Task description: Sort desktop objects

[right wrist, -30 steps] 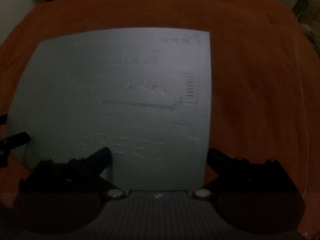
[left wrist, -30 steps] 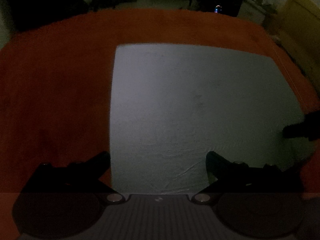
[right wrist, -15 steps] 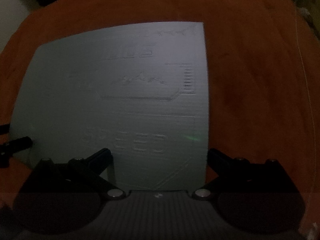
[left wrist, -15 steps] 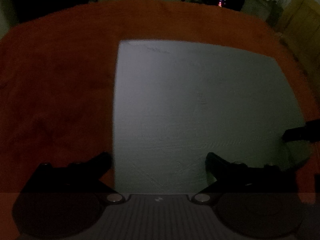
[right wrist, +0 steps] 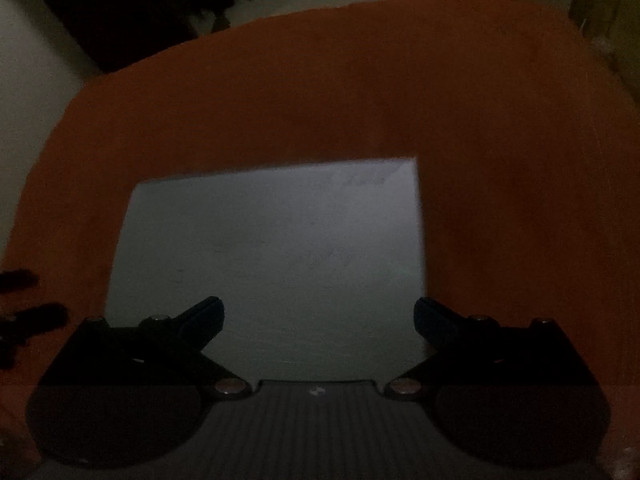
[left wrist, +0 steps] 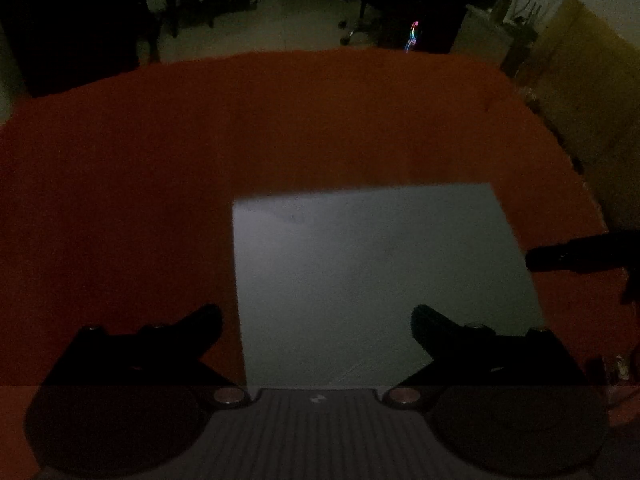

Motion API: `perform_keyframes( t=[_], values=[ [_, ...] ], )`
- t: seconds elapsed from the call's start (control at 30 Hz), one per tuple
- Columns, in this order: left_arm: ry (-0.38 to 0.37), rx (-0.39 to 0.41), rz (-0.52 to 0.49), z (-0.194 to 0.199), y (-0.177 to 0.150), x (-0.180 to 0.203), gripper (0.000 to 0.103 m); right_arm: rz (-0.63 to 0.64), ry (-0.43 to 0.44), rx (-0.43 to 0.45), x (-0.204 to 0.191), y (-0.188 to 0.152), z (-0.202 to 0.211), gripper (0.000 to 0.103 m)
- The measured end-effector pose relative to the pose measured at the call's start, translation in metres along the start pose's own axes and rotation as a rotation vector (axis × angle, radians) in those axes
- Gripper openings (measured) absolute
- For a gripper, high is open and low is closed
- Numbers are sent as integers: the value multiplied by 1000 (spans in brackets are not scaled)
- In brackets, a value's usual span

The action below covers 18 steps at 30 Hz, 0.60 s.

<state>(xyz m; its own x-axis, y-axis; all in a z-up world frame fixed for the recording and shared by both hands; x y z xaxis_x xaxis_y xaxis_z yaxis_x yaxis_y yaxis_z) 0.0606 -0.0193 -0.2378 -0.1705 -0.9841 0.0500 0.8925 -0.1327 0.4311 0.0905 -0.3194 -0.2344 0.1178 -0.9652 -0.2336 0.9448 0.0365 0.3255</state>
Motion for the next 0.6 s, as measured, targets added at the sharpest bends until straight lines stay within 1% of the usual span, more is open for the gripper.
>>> perform_keyframes(
  t=[0.1, 0.17, 0.23, 0.3, 0.37, 0.47, 0.6],
  values=[
    [-15, 3, -23, 22, 4, 8, 102, 29, -7, -7, -21, 14, 24, 103],
    [-24, 5, -38, 37, 6, 13, 102, 70, -11, 0, -34, 21, 39, 103],
    [-34, 7, -54, 52, 8, 19, 102, 116, -17, 28, -52, 27, 49, 103],
    [-46, 7, -64, 66, 10, 24, 102, 149, 0, 58, -73, 28, 61, 103],
    [-88, -11, -19, 71, -1, 27, 102, 189, -3, 89, -85, 24, 72, 103],
    [-111, -12, 42, 77, -16, 26, 102, 236, -20, 132, -96, 16, 89, 103],
    [-38, 75, 57, 94, -24, 22, 102, 185, -40, 140, -106, 2, 103, 103]
  ],
)
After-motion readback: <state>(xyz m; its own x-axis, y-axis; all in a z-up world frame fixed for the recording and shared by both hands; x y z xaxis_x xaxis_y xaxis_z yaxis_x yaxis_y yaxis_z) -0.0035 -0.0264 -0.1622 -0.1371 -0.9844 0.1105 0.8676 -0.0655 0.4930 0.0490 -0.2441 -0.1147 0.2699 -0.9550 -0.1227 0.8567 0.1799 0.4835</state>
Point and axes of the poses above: each gripper's, at about its wrist camera, not at the fingertips, and z roughly against the way its jaws point, x to its right, y to its top, the point moved 10 cm from there along -z, roughly the way its jaws point, and after that the axes turned 2 degrees about -x, right-handed, at the moved point
